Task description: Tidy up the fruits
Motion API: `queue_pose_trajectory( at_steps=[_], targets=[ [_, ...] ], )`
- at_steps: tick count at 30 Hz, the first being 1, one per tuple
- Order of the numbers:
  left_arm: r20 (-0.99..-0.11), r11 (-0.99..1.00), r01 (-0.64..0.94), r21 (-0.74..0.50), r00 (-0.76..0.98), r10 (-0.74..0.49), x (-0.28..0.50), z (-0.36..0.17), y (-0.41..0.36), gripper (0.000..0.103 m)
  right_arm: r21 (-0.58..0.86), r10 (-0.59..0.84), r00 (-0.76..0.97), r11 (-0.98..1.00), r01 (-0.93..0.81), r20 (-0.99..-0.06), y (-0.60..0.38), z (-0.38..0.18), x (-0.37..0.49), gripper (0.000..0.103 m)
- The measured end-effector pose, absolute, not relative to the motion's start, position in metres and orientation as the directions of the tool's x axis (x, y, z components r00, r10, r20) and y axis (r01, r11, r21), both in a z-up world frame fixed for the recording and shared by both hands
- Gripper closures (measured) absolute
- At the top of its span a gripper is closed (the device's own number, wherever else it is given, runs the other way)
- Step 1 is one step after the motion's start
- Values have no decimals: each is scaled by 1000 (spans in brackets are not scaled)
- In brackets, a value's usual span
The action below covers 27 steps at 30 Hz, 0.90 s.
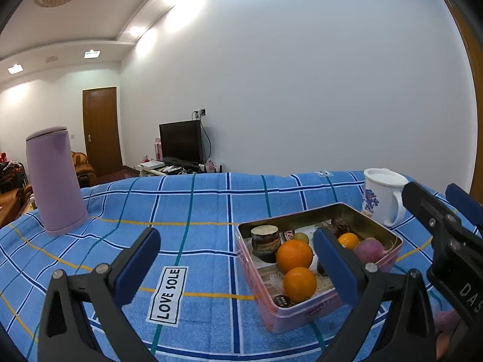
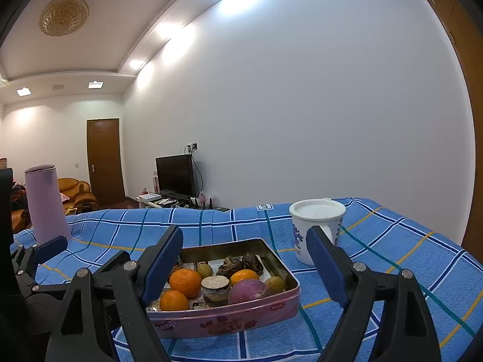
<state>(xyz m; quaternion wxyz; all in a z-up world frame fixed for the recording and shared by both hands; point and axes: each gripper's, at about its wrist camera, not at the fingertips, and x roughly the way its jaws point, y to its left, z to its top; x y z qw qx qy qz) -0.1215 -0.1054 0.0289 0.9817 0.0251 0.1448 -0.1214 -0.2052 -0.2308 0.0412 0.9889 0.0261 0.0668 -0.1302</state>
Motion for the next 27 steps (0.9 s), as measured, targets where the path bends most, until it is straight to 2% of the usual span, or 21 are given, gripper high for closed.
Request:
queue_pose_trajectory(
  at_steps=[27],
  targets=[
    [-287,972,235,21,932,-220,-122,28,-107,0,33,-258,957,964,264,-134,-232,42,-205,18]
  ],
)
